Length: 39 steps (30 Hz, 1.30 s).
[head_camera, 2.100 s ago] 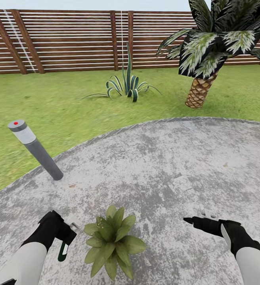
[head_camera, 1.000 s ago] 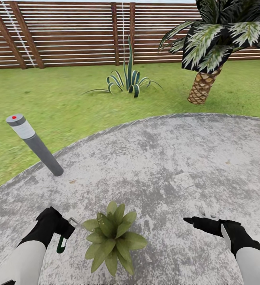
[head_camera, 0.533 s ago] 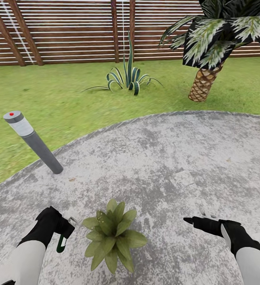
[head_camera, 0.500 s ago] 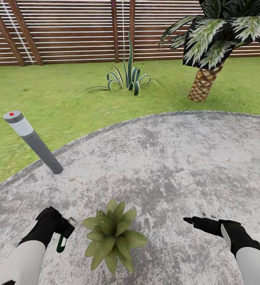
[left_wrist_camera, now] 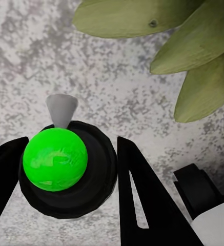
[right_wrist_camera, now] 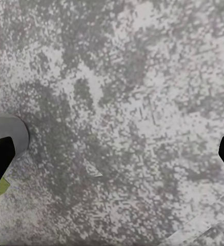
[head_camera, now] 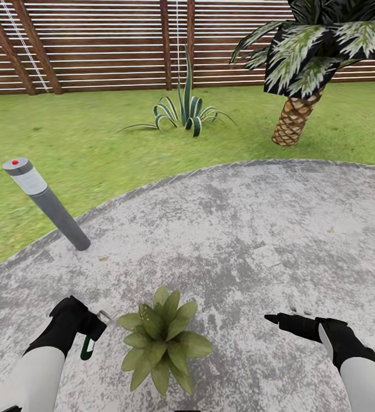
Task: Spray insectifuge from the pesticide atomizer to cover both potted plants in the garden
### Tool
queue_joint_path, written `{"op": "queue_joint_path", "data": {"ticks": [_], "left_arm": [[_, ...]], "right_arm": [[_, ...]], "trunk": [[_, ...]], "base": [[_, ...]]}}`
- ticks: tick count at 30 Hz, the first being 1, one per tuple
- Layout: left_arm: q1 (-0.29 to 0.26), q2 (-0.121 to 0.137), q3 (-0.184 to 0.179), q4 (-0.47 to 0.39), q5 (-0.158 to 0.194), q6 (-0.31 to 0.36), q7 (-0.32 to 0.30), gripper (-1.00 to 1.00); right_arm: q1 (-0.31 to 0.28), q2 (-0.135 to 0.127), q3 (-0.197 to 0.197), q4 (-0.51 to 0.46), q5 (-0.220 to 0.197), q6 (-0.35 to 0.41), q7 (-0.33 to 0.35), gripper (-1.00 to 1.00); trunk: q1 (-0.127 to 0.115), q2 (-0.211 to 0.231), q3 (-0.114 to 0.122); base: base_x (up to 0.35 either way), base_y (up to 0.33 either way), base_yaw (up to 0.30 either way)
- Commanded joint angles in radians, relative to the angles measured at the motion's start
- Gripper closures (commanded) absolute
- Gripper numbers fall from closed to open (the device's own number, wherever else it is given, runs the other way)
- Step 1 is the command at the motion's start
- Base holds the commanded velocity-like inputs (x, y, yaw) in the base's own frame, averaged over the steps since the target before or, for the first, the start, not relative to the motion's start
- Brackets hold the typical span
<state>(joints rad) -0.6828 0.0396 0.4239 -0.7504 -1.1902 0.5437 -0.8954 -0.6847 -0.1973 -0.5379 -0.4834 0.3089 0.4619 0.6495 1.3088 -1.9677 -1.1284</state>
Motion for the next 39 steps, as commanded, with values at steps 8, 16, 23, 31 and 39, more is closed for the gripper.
{"op": "queue_joint_path", "data": {"ticks": [8,16,23,31,39], "left_arm": [[0.000,-0.003,0.001,0.038,-0.003,0.002,-0.010,1.00],[0.000,-0.003,-0.001,0.196,-0.005,0.001,-0.014,1.00],[0.000,-0.003,-0.002,0.270,-0.006,0.001,-0.016,1.00],[0.000,-0.001,-0.003,0.332,-0.009,0.004,-0.017,1.00],[0.000,-0.003,-0.004,0.336,-0.009,0.006,-0.022,1.00]], "right_arm": [[-0.001,0.001,-0.008,-0.001,0.010,0.004,0.008,-1.00],[-0.001,0.001,-0.008,-0.001,0.010,0.004,0.008,-1.00],[-0.001,0.001,-0.008,-0.001,0.010,0.004,0.009,-1.00],[-0.001,0.001,-0.008,-0.001,0.010,0.004,0.008,-1.00],[-0.001,0.001,-0.008,-0.001,0.010,0.004,0.008,-1.00]], "trunk": [[0.000,0.000,-0.001],[0.000,0.000,-0.001],[0.000,0.000,-0.001],[0.000,0.000,-0.001],[0.000,0.000,-0.001]], "base": [[0.000,0.000,0.000],[0.000,0.000,0.000],[0.000,0.000,0.000],[0.000,0.000,0.000],[0.000,0.000,0.000]]}}
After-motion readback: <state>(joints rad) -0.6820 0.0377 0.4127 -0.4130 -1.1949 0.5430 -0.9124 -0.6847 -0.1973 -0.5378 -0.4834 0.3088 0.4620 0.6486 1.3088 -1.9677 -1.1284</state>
